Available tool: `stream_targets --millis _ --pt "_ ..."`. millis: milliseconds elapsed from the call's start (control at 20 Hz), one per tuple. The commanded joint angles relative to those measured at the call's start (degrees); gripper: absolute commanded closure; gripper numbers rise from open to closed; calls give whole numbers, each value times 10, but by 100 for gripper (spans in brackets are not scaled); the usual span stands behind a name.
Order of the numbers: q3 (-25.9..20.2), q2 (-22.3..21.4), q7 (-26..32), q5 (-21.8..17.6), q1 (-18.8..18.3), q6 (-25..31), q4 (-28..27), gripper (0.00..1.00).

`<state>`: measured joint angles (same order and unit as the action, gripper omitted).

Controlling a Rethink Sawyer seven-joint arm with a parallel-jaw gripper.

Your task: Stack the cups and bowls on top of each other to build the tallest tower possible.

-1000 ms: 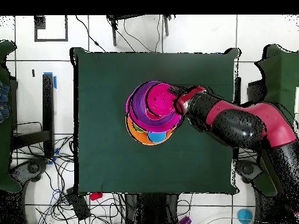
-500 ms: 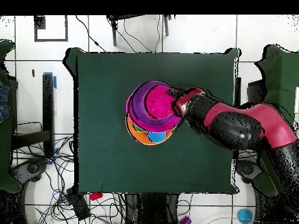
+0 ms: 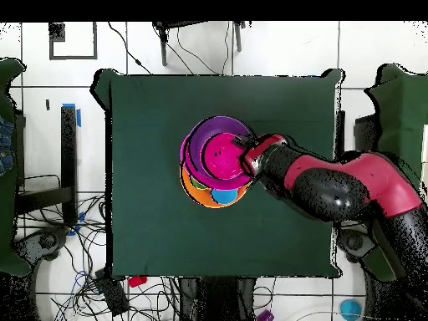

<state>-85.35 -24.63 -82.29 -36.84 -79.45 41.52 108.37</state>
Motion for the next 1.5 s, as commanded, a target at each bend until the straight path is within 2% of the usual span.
stream_targets --millis 50,1000,1500 --pt "40 -8 90 -63 29 -31 49 100" --pt "67 30 131 -89 38 -32 18 100" --pt "66 32 134 -81 35 -19 14 100"
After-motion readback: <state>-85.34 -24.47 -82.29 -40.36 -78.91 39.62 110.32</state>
